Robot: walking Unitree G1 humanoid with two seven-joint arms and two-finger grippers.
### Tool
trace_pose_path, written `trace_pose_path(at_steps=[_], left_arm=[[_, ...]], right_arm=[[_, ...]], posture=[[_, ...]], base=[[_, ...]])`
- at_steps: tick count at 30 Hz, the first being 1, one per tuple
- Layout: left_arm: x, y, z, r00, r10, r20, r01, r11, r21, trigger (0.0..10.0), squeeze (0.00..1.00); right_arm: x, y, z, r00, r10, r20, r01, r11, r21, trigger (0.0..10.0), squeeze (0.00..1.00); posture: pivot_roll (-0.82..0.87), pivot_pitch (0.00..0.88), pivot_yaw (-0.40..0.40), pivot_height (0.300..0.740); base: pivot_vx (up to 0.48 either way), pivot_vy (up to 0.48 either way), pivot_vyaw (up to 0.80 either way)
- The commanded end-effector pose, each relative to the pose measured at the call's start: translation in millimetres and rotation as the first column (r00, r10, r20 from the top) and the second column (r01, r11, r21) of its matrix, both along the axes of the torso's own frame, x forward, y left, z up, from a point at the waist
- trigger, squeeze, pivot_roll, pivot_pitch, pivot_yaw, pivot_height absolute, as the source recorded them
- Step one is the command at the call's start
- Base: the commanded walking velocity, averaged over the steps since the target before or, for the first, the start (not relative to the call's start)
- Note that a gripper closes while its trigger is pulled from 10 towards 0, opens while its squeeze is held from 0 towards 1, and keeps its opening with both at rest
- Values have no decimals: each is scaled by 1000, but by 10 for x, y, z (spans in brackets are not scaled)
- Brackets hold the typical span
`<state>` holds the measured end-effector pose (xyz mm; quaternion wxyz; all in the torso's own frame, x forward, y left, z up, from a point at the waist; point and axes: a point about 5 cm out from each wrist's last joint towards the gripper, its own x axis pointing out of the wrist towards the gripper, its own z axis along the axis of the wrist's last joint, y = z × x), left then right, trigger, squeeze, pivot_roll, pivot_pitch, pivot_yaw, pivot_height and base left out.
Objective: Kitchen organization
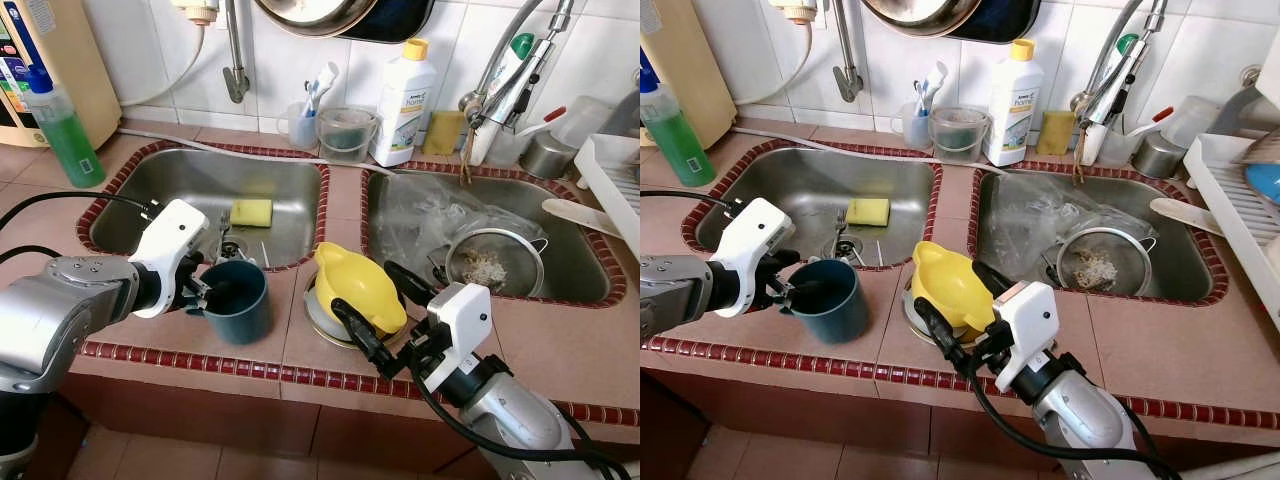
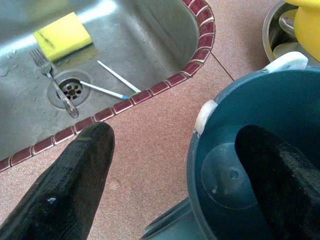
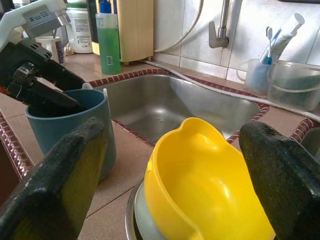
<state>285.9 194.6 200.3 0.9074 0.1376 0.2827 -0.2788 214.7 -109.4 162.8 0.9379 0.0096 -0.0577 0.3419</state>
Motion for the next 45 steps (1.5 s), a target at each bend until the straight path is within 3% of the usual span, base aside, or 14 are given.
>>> trace_pose_path(at_steps=[1, 2, 45], left_arm=[[-1, 2, 5, 1000, -2, 9, 2, 1000, 13, 4431, 0], [2, 3, 24, 1000, -2, 20, 2, 1000, 3, 0, 0], [54, 53, 137, 997, 18, 72, -16, 999, -28, 0, 0]], right_arm=[[-30, 4, 48, 1000, 14, 16, -14, 1000, -5, 10000, 0], [-31, 6, 48, 1000, 14, 15, -14, 1000, -6, 10000, 0], [71, 17, 97, 999, 11, 38, -11, 1000, 12, 10000, 0]], posture=[[-144, 71, -10, 740], [-144, 73, -9, 740], [-122, 58, -14, 740]], base=[[0, 0, 0], [0, 0, 0], [0, 0, 0]])
